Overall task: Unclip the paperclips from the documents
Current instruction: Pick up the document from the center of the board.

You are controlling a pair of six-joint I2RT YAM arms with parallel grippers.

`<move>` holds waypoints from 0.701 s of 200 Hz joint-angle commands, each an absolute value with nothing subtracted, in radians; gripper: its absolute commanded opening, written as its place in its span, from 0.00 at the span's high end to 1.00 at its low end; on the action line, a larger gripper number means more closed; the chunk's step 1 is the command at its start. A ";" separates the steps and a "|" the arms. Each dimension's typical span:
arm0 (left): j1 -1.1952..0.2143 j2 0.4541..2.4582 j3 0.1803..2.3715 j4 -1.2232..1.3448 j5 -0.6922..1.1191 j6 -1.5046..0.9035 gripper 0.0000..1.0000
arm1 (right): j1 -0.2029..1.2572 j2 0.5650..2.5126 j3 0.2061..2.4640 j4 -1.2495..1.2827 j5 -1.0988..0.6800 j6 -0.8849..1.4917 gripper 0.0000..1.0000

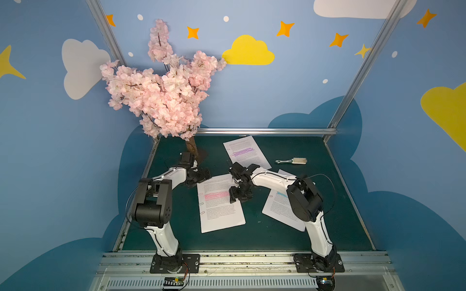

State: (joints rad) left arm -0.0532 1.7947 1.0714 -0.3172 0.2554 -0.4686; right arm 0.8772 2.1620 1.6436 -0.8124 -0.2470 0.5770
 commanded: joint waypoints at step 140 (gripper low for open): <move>-0.027 1.698 1.014 -0.403 0.439 -0.311 0.28 | 0.907 2.260 1.646 -0.833 -0.302 0.598 0.40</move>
State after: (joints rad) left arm -0.0265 1.6886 1.0168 -0.3660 0.4404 -0.3687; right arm 0.8806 2.1788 1.6665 -0.8326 -0.2470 0.5949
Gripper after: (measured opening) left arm 0.709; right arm 0.601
